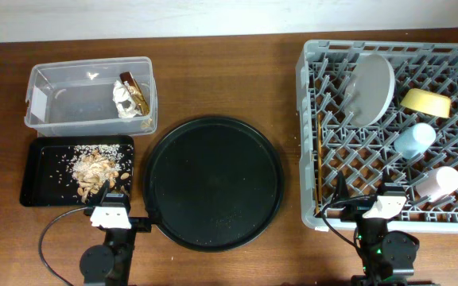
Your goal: Sort waste into correct bins and load items into the dishwasher rack
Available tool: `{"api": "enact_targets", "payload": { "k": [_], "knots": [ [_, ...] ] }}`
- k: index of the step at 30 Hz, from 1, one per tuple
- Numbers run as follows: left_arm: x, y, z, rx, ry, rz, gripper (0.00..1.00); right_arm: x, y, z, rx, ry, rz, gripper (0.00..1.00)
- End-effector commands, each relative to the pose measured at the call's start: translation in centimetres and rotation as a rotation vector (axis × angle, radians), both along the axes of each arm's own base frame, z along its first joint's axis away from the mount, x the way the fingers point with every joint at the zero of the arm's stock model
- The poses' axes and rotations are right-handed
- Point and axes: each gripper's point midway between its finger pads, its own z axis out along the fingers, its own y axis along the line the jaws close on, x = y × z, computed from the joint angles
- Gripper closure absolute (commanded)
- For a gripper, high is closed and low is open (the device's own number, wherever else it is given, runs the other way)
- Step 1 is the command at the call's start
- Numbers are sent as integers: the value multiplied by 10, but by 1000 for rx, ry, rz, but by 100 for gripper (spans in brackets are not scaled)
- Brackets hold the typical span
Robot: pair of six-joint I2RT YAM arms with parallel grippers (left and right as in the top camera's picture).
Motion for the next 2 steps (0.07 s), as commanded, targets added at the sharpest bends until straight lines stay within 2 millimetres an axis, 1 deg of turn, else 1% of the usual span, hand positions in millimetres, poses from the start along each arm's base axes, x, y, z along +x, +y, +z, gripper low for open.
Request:
{"api": "enact_targets", "payload": {
  "k": [1,2],
  "knots": [
    [0,1,-1,16,-3,5,0,0,-1,-3,-5,2,-8,2],
    [0,1,-1,16,-3,5,1,0,-1,-3,-5,2,-8,2]
  ]
}}
